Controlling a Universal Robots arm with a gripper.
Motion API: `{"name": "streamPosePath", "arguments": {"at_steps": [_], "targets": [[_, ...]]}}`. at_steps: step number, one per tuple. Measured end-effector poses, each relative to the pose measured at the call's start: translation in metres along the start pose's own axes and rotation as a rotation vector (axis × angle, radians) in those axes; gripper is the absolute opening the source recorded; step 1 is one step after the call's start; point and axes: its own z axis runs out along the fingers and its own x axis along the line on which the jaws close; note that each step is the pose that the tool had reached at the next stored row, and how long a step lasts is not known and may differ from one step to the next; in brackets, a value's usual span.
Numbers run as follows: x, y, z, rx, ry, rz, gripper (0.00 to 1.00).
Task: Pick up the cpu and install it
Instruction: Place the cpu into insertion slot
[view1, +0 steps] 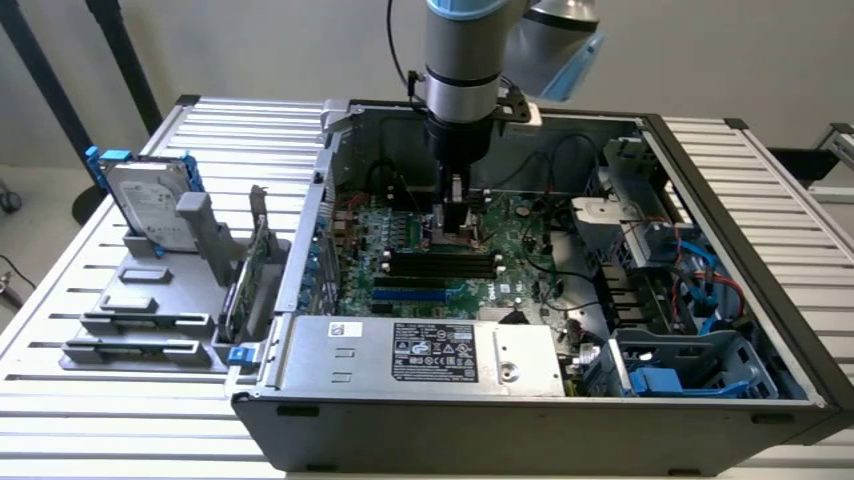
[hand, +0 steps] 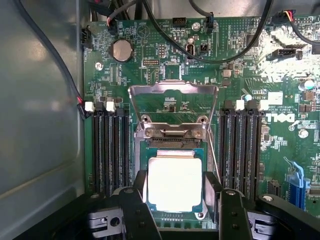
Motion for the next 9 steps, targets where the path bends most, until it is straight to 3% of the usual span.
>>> {"name": "streamPosePath", "arguments": {"at_steps": [9], "targets": [[-0.0009, -0.0010, 0.0010, -0.0021, -0.0005, 0.008, 0.54]]}}
